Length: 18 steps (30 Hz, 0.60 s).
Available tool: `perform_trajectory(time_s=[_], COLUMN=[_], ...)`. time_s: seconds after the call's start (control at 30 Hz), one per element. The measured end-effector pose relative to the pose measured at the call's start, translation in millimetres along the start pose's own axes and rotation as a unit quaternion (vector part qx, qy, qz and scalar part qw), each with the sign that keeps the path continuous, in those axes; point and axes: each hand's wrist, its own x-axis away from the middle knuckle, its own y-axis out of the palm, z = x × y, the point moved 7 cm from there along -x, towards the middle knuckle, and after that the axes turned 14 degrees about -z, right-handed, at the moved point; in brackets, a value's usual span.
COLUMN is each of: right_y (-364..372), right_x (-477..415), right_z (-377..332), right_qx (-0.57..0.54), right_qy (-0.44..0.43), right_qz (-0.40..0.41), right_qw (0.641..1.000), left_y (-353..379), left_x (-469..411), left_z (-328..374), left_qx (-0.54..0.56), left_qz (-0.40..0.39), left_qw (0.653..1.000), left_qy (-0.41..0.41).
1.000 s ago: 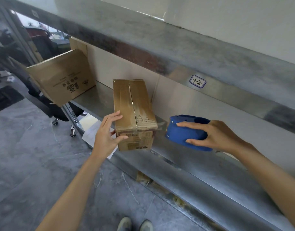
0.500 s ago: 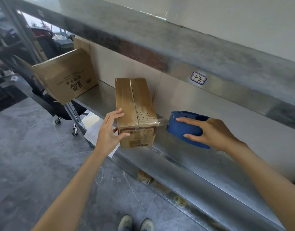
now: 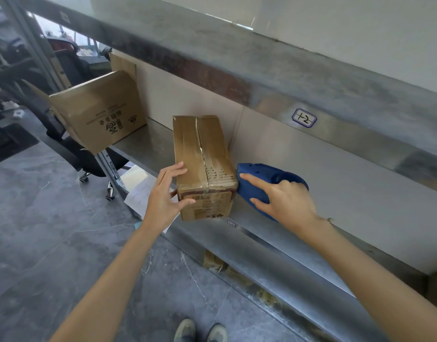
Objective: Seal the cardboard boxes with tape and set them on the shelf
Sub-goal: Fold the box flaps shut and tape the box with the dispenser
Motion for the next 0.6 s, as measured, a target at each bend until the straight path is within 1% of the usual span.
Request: perform_trajectory(time_s=[0.07, 0.17, 0.27, 0.33, 0.4, 0.43, 0.5, 0.6], right_y=[0.6, 5.7, 16.6, 26.3, 46.9, 59.2, 79.8, 105.6], right_x=[-1.6, -3.8, -13.1, -21.2, -26.8, -25.8, -21.8, -20.2], right_z=[-4.8, -6.6, -4.5, 3.9, 19.9, 29.5, 45.7, 58.2], right_qx=[0.010, 0.008, -0.007, -0.055, -0.144, -0.185, -0.235, -0.268], right_qy=[-0.004, -0.012, 0.008, 0.046, 0.090, 0.111, 0.155, 0.195], right_qz=[0.010, 0.046, 0.074, 0.056, -0.008, -0.028, -0.045, -0.057], right_qw=[1.000, 0.999, 0.997, 0.996, 0.985, 0.976, 0.959, 0.942], left_y=[0.0, 1.3, 2.4, 2.0, 1.4, 1.2, 1.2, 0.1], left_x=[-0.4, -0.6, -0.8, -0.1, 0.9, 1.1, 1.4, 1.4], left_z=[0.5, 0.2, -0.4, -1.1, -1.4, -1.4, -0.4, 0.1], left_qx=[-0.006, -0.007, -0.002, -0.004, -0.004, -0.003, -0.004, -0.009], left_qz=[-0.001, 0.006, 0.004, 0.002, 0.003, 0.003, 0.002, 0.003], left_qw=[1.000, 1.000, 1.000, 1.000, 1.000, 1.000, 1.000, 1.000], left_qy=[0.003, 0.000, 0.000, -0.001, -0.004, -0.006, -0.007, -0.007])
